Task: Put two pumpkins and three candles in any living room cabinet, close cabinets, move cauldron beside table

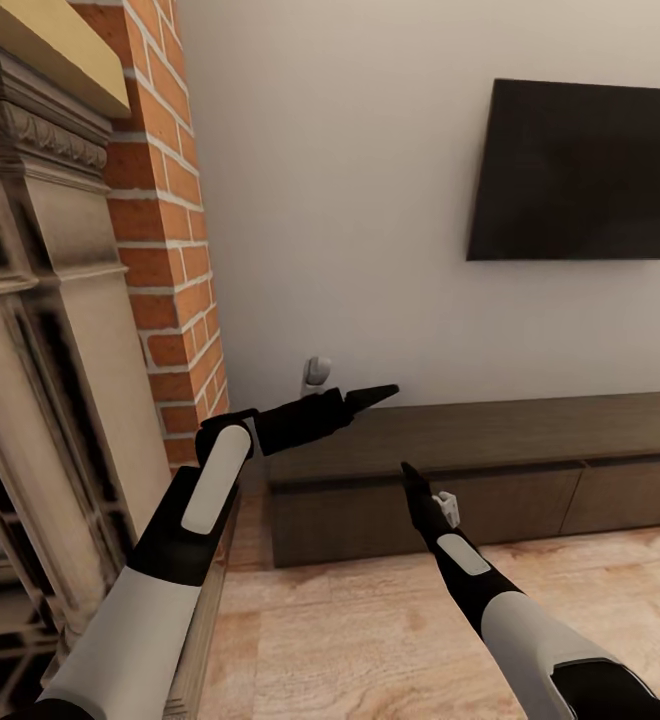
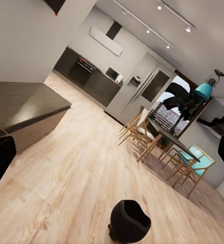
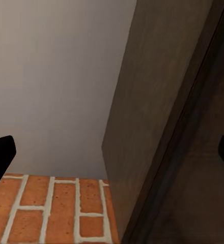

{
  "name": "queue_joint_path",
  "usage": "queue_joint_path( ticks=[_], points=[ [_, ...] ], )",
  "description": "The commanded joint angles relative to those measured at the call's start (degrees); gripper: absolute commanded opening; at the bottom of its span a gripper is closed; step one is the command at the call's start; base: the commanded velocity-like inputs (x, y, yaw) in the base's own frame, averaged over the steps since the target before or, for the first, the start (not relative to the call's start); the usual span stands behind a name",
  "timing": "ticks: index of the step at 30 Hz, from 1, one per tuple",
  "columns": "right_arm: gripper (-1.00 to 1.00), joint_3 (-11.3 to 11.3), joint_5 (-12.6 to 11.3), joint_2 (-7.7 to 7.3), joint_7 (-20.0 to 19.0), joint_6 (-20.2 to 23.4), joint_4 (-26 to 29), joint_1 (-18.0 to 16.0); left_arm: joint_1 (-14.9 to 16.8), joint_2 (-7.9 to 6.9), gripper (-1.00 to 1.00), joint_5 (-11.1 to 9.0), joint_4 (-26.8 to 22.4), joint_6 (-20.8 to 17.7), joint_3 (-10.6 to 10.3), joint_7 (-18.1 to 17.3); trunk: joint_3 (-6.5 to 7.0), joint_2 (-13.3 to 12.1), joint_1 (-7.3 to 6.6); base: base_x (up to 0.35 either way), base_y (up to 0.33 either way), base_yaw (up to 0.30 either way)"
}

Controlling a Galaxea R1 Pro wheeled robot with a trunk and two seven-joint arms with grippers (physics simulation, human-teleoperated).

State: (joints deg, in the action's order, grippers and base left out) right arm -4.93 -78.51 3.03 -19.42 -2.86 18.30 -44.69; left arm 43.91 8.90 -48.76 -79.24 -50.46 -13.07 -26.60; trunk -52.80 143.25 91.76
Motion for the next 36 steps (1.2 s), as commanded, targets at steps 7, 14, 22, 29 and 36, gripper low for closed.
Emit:
queue_joint_path(
  ticks=[7, 14, 22, 29, 36],
  points=[
    [1.00, -0.46, -0.63, -0.11, -0.18, -0.26, -0.23, 0.01, 0.04, 0.07, 1.00, 0.04, 4.01, 3.56, 0.02, -0.05, -0.06, 0.02, -0.01, 0.000, 0.000, 0.000],
    [1.00, -0.36, -0.82, -0.88, -0.24, 0.31, -0.35, 0.18, 0.06, 0.21, 1.00, 0.06, 13.12, 8.23, -0.02, -0.11, -0.06, 0.02, -0.01, 0.000, 0.000, 0.000],
    [1.00, -0.12, -3.68, -1.56, -7.31, 7.87, -4.15, 0.23, 0.15, 0.23, 1.00, 0.03, 14.75, 8.61, -0.03, -0.12, -0.06, 0.02, -0.01, 0.000, 0.000, 0.000],
    [1.00, -0.14, -7.46, -1.79, -11.24, 10.28, -7.05, 0.27, 0.21, 0.31, 1.00, -0.02, 14.72, 8.69, -0.03, -0.21, -0.06, 0.02, -0.01, 0.000, 0.000, 0.000],
    [1.00, -0.17, -7.73, -1.88, -13.69, 10.36, -8.90, 0.30, 0.21, 0.33, 1.00, 0.22, 14.69, 8.85, -0.03, -5.11, -0.06, 0.02, -0.01, 0.090, 0.000, 0.000]
  ],
)
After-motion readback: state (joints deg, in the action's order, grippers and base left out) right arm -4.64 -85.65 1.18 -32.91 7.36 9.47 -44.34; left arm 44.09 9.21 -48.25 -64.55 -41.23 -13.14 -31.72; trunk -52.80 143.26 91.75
